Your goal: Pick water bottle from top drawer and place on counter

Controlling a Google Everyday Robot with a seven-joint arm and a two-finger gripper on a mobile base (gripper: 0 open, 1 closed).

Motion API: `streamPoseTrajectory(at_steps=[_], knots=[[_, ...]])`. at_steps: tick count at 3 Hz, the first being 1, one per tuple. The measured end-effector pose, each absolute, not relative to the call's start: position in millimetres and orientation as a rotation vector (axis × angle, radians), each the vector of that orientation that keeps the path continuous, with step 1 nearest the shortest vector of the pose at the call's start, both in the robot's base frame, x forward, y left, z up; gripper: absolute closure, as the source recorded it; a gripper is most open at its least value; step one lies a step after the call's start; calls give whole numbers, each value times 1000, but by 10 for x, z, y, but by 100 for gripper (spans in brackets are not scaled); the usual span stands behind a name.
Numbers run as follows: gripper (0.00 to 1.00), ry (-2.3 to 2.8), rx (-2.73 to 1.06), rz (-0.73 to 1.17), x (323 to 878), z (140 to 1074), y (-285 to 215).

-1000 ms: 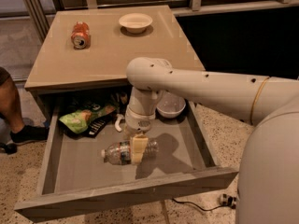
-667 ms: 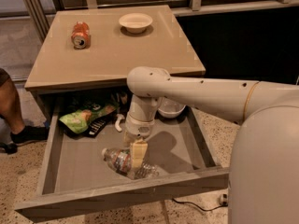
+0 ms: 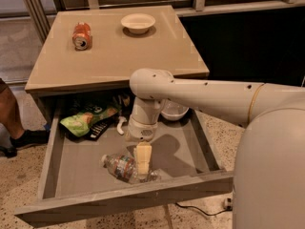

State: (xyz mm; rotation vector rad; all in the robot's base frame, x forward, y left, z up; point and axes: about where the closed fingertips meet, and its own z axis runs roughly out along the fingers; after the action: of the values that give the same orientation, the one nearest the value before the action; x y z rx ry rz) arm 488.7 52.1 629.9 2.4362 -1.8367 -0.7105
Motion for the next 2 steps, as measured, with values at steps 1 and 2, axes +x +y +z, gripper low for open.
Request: streamPoseTrajectory(at_steps=[1, 2], knots=[[37, -1837, 2436, -711, 4887, 6298, 521], [21, -1837, 2436, -711, 4887, 6298, 521]])
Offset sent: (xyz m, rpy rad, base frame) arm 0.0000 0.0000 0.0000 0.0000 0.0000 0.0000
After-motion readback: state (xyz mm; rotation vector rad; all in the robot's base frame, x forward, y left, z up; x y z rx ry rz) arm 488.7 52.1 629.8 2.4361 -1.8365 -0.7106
